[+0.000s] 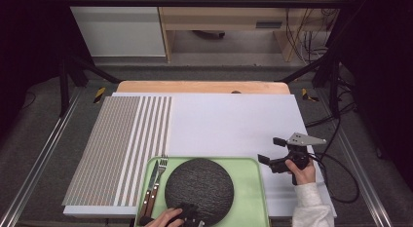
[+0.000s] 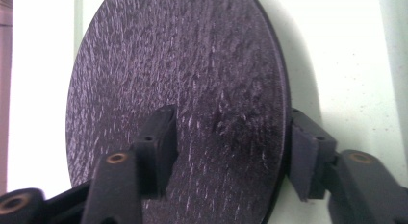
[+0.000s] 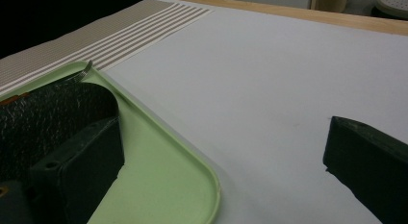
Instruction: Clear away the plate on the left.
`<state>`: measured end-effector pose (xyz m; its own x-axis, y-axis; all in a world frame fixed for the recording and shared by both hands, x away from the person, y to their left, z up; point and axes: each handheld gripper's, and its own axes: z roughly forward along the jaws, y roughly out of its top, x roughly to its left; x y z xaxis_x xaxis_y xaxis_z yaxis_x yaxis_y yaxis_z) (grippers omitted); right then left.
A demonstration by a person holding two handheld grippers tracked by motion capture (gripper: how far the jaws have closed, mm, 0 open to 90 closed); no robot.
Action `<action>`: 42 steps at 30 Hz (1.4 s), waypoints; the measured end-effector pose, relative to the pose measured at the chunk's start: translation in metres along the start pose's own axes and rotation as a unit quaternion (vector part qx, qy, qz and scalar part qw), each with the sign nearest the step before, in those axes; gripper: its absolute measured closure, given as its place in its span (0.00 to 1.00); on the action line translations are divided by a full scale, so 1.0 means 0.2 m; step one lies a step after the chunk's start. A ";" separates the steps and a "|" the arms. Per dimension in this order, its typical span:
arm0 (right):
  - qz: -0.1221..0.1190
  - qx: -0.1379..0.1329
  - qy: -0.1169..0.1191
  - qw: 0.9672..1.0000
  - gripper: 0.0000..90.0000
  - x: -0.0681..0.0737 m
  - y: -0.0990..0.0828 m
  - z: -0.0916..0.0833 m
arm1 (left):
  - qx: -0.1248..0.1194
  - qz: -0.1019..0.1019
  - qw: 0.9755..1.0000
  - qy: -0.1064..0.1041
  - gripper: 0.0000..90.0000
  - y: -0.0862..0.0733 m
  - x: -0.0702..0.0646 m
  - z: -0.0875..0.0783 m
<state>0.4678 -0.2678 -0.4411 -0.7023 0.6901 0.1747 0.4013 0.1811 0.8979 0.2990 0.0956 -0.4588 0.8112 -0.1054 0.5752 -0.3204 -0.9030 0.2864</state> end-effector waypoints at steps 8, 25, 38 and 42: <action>0.000 0.000 0.000 1.000 0.01 0.00 0.00 0.00 | -0.013 -0.052 0.998 -0.024 0.28 -0.01 0.06 -0.01; 0.001 -0.001 0.000 1.000 0.01 0.00 0.00 0.00 | -0.064 -0.172 0.981 -0.063 0.07 -0.08 0.21 -0.10; 0.001 0.001 0.000 1.000 0.01 0.00 0.00 0.00 | -0.094 -0.248 0.963 -0.047 0.04 -0.24 0.37 -0.17; 0.002 0.001 -0.001 1.000 0.01 0.00 0.00 0.00 | -0.102 -0.275 0.955 -0.042 0.04 -0.30 0.41 -0.18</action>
<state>0.4680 -0.2676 -0.4412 -0.7002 0.6916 0.1771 0.4042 0.1796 0.8968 0.3671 0.1563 -0.4024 0.9180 0.3209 0.2330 0.0843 -0.7321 0.6759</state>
